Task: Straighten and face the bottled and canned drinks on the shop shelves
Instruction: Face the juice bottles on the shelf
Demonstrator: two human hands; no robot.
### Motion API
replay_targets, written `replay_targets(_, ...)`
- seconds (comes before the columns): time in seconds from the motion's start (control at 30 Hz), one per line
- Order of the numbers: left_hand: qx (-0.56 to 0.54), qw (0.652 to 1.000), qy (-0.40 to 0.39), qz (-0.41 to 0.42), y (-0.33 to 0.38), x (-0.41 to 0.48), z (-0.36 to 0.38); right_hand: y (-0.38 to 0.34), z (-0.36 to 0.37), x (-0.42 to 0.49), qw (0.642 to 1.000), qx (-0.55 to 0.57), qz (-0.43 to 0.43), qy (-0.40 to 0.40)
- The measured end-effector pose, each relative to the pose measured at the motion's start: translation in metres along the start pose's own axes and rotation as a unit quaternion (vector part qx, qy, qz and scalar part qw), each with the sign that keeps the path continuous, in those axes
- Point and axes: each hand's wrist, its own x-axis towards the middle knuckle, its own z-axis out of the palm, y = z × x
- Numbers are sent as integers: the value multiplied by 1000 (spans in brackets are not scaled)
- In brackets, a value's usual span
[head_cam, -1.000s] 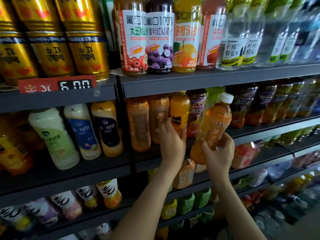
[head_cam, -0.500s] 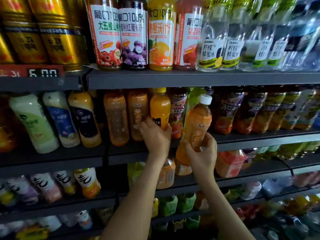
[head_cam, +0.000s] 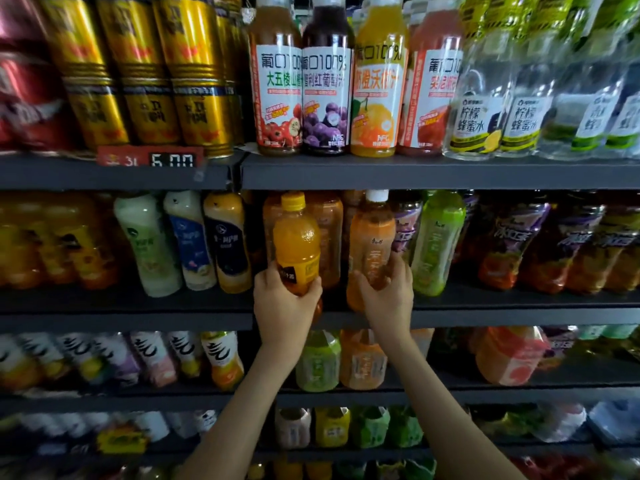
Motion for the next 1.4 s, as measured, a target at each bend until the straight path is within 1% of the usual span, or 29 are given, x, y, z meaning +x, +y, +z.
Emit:
replay_targets(0.07, -1, 1000, 0, -6, -3, 3, -2, -1, 9, 7, 999, -26, -18, -14)
replay_targets(0.17, -4, 1000, 3, -8, -4, 7, -5, 1, 19, 16, 996, -79, -23, -24)
replay_targets(0.23, -5, 1000, 2, -5, -4, 8, -6, 1, 24, 21, 990, -140, -33, -8)
replay_targets(0.3, -7, 1000, -3, -6, -4, 9, -8, 1, 28, 22, 985, -167, -46, 8)
replay_targets(0.37, -11, 1000, -7, -11, -7, 10, -10, 0, 32, 20, 989, -144, -39, 19)
replay_targets(0.43, -14, 1000, -8, -12, -12, 12, -16, -1, 36, 15, 993, -100, -29, 46)
replay_targets(0.53, -16, 1000, -5, -8, -23, 16, -32, -13, 47, -3, 990, -45, -81, 107)
replay_targets(0.6, -15, 1000, -5, 1, -33, 19, -48, -31, 61, -21, 987, 6, -138, 79)
replay_targets(0.63, -14, 1000, -5, 4, -40, 22, -57, -42, 71, -32, 984, 33, -169, 44)
replay_targets(0.7, -16, 1000, -3, 3, -56, 28, -78, -66, 95, -54, 976, 86, -198, -40)
replay_targets(0.8, -13, 1000, 4, 3, -84, 43, -118, -97, 139, -86, 966, 128, -191, -120)
replay_targets(0.97, 25, 999, 37, -15, -138, 83, -187, -137, 213, -125, 956, 133, -161, -204)
replay_targets(1.03, 38, 998, 46, -16, -158, 100, -205, -148, 239, -134, 957, 124, -164, -205)
replay_targets(1.13, 48, 998, 35, -24, -179, 124, -216, -156, 270, -143, 963, 112, -148, -194)
replay_targets(1.27, 39, 999, 11, -27, -190, 149, -207, -157, 289, -143, 977, 80, -121, -159)
replay_targets(1.4, 22, 999, 21, -11, -193, 162, -188, -151, 290, -136, 986, 21, -113, -119)
